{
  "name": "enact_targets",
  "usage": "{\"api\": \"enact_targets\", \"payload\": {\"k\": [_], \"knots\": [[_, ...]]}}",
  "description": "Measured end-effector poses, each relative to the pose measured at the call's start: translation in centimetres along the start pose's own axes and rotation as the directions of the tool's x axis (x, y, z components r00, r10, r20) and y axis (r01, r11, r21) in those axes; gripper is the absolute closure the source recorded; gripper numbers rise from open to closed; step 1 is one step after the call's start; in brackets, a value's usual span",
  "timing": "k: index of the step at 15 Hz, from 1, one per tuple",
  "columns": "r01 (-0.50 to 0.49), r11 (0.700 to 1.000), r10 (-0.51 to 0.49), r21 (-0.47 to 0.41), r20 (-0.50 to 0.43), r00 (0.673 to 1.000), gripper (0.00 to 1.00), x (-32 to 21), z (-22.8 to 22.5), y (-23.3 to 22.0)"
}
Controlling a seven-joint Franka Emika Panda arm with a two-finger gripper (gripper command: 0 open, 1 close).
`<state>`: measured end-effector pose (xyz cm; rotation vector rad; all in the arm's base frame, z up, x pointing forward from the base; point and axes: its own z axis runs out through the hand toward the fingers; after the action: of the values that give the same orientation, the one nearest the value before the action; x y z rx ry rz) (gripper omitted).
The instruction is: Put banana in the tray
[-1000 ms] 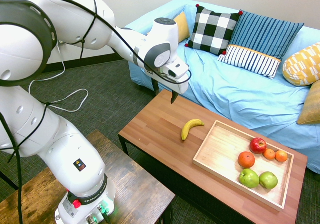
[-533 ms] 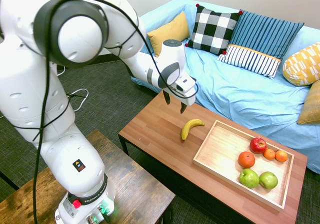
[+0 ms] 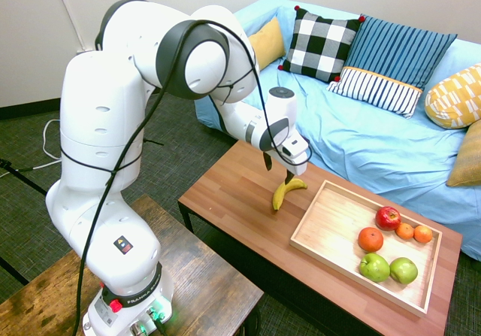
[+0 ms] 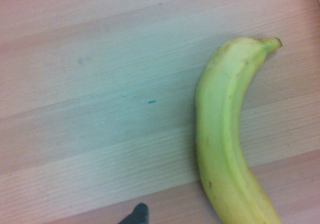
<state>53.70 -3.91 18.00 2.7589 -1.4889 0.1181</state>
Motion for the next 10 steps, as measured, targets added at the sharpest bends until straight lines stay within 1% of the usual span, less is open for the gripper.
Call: {"api": "enact_targets", "payload": {"k": [5,10], "knots": [[-0.041,0.999,0.041,-0.002,0.038,0.998,0.00,1.9,4.3,-0.8],[-0.070,0.997,0.071,-0.017,0.050,0.996,0.00,3.3,8.1,-1.3]]}}
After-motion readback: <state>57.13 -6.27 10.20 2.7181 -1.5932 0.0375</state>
